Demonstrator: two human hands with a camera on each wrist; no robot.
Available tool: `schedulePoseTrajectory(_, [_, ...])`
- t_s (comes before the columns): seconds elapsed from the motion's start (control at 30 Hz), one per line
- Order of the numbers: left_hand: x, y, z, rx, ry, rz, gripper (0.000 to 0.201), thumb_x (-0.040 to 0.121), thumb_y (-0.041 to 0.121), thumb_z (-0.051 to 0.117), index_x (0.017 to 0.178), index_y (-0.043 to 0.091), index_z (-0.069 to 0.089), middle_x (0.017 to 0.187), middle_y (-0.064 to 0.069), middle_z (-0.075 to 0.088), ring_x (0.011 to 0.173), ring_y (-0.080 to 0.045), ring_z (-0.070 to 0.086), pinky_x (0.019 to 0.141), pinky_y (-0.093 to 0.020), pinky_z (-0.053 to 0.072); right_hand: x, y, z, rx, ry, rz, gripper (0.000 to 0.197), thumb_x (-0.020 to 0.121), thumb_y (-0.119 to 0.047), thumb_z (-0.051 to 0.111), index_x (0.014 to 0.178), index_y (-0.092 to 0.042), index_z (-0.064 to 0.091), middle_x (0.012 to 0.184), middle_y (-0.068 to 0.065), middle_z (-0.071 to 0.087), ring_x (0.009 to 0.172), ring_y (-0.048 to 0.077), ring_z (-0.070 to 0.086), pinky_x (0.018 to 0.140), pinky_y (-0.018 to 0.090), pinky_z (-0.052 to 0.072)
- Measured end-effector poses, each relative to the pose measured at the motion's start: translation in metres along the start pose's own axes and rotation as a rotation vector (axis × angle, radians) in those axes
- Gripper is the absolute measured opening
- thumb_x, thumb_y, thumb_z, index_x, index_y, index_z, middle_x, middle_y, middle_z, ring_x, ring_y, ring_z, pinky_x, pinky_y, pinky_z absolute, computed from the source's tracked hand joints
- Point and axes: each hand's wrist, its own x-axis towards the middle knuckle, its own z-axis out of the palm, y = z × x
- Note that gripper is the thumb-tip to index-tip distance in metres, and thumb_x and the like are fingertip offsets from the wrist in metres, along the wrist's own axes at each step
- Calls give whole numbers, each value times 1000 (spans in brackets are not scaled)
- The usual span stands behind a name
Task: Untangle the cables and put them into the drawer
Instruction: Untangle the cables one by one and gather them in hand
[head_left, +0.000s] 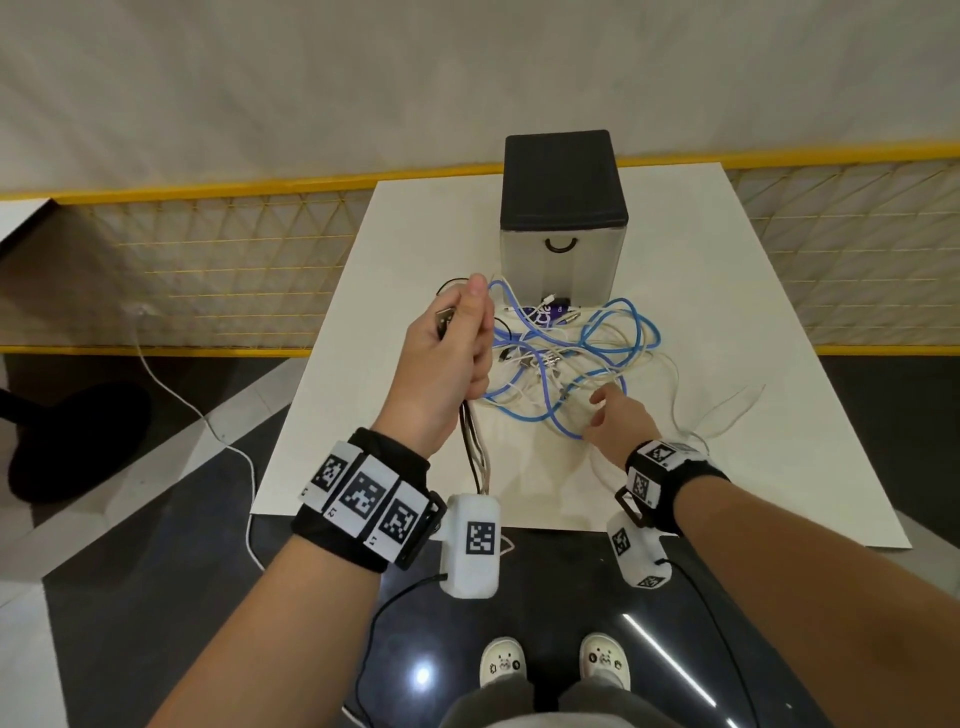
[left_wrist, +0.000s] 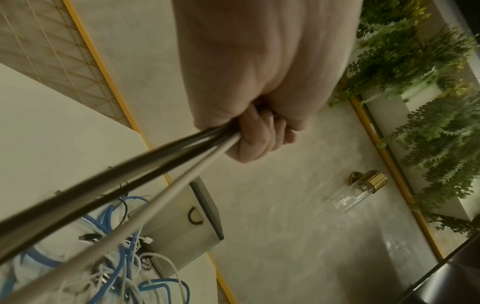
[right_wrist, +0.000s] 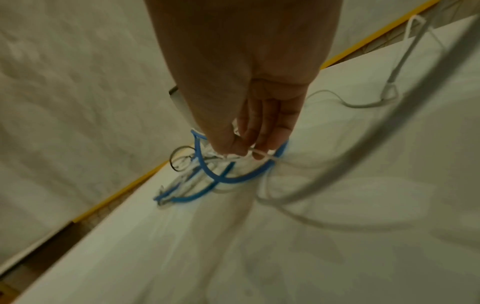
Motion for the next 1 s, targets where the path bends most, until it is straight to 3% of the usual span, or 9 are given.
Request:
schedulePoseTrajectory(0.1, [5, -7, -5, -2, 64, -5, 38, 102, 39, 49, 69, 19, 46, 54, 7, 26, 45, -9, 18, 40, -19, 18, -7, -8, -10, 146, 112, -87, 17, 83, -11, 63, 100, -9, 65, 95, 7, 68, 85, 23, 62, 76, 29, 48])
schedulePoseTrajectory(0.2, [13, -16, -7, 34, 140, -4, 27, 99, 33, 58, 76, 20, 53, 50, 9, 26, 43, -9, 20, 40, -18, 22, -20, -25, -28, 321, 185, -195, 4, 89, -12, 59, 90, -14, 62, 84, 4, 64, 73, 22, 69, 63, 19, 48])
schedulePoseTrajectory(0.27, [20, -21, -4, 58, 160, -7, 16, 98, 30, 59, 89, 16, 61, 47, 11, 29, 42, -9, 23, 41, -19, 24, -30, -39, -42, 414, 229, -237, 5, 93, -14, 56, 90, -15, 59, 81, 0, 62, 62, 15, 69, 58, 16, 49])
schedulePoseTrajectory(0.37, [30, -26, 7, 78, 174, -63, 28, 100, 31, 56, 115, 9, 63, 48, 13, 33, 41, -7, 26, 42, -20, 26, -45, -62, -58, 597, 224, -298, 7, 93, -9, 56, 90, -16, 58, 84, 2, 63, 61, 16, 68, 63, 23, 55])
schedulePoseTrajectory(0.43, [35, -26, 18, 68, 145, -64, 31, 100, 32, 54, 119, 10, 63, 51, 12, 37, 41, -5, 28, 41, -18, 27, -56, -77, -65, 674, 188, -355, 6, 93, -5, 56, 92, -11, 58, 85, 5, 63, 64, 19, 67, 62, 20, 54])
schedulePoseTrajectory(0.53, [40, -22, 33, 89, 67, -34, 31, 100, 35, 54, 119, 13, 64, 65, 9, 49, 43, -4, 36, 42, -15, 32, -69, -94, -70, 708, 129, -457, 5, 92, -3, 56, 96, -2, 59, 84, 9, 64, 67, 22, 67, 66, 25, 56])
schedulePoseTrajectory(0.63, [42, -20, 38, 161, 6, 16, 24, 99, 35, 55, 110, 15, 65, 62, 14, 52, 47, -1, 46, 52, -18, 40, -76, -100, -70, 676, 108, -511, 7, 93, -3, 54, 98, 0, 59, 83, 9, 68, 69, 18, 68, 67, 22, 56])
schedulePoseTrajectory(0.87, [45, -21, 36, 157, -52, 10, 29, 93, 29, 67, 119, 18, 61, 90, -6, 70, 72, -13, 65, 65, -31, 52, -74, -101, -74, 639, 160, -526, 17, 95, -9, 54, 93, 1, 67, 74, 6, 69, 63, 20, 67, 69, 29, 58])
schedulePoseTrajectory(1.0, [44, -21, 36, 133, -24, 56, 18, 97, 21, 62, 111, 10, 62, 78, 0, 66, 63, -9, 61, 62, -26, 49, -76, -105, -75, 580, 190, -556, 19, 95, -12, 54, 87, -3, 68, 67, 10, 67, 55, 20, 63, 62, 27, 54])
